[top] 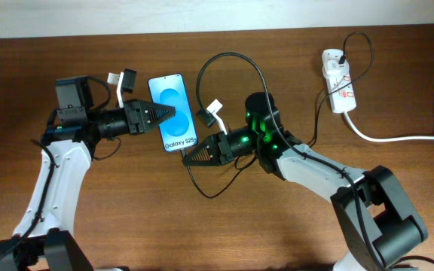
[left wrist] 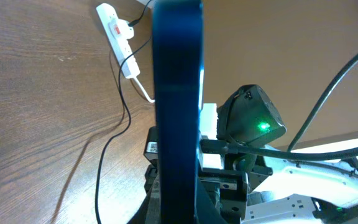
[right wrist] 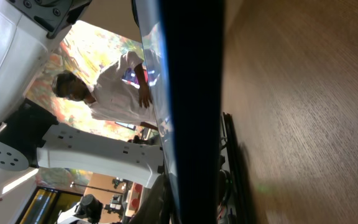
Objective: Plug charger to phone and switch on socket
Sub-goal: 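Push the plug into the port while the left gripper holds the phone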
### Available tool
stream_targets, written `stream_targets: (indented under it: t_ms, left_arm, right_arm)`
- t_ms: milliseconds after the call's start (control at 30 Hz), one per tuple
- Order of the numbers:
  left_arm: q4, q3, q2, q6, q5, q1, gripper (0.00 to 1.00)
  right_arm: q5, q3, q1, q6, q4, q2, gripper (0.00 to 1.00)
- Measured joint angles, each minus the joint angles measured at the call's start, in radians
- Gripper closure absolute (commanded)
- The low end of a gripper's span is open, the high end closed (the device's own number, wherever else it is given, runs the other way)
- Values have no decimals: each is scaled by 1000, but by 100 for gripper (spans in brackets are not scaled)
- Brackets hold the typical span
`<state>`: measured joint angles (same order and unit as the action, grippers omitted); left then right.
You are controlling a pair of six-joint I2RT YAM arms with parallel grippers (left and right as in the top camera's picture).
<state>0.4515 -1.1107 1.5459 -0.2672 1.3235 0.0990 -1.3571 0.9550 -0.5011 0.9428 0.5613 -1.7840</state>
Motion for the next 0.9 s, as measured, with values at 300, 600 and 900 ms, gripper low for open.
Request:
stream_targets:
  t_ms: [300, 600, 900]
  left_arm:
    - [4, -10, -1, 35, -32, -26, 100]
    - [-12, -20, -8, -26, -166, -41, 100]
    - [-20, -20, -9, -40, -182, -46, 100]
  right_arm:
    - [16, -12, 0, 56, 47, -5, 96]
    - [96, -28, 0, 105, 114, -20, 96]
    - [100, -28, 6, 113, 114, -20, 96]
